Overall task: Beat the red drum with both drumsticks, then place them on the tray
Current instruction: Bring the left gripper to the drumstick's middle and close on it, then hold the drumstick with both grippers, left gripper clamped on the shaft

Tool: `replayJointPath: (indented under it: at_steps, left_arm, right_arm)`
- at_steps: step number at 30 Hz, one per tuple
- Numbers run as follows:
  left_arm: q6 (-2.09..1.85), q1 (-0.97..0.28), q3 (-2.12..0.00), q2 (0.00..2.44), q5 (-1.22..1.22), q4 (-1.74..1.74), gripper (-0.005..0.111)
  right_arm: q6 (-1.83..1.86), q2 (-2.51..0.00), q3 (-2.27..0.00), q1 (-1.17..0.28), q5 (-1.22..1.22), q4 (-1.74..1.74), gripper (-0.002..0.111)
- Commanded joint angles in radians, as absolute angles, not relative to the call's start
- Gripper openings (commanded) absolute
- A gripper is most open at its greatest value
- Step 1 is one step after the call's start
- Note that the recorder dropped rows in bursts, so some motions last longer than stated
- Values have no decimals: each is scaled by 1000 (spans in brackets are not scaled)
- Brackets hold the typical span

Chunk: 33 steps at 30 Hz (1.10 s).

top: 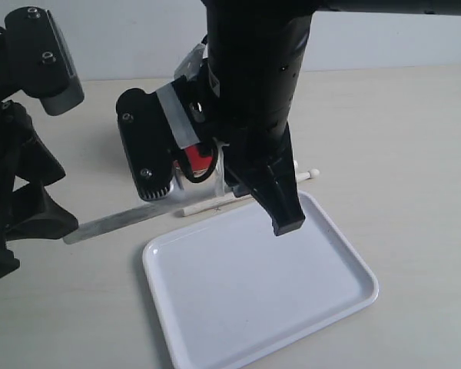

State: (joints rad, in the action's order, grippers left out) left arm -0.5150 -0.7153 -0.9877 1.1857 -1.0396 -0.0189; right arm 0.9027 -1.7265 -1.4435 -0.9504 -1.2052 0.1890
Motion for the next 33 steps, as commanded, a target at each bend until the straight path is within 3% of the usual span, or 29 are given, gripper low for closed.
replayJointPath:
  at_steps: [1,13,33]
  left_arm:
    - [-525,-722,-992,1149,-1047,92,55]
    - [-803,-722,-979,1105,-978,75,55]
    - [-960,-820,-933,1210,-907,278,55]
  right_arm:
    - [824,-1721,-1453,-933,-1221,109,0]
    - [843,-1724,-1453,-792,-1221,-194,0]
    - [730,-1758,-1453,-792,-1221,-227,0]
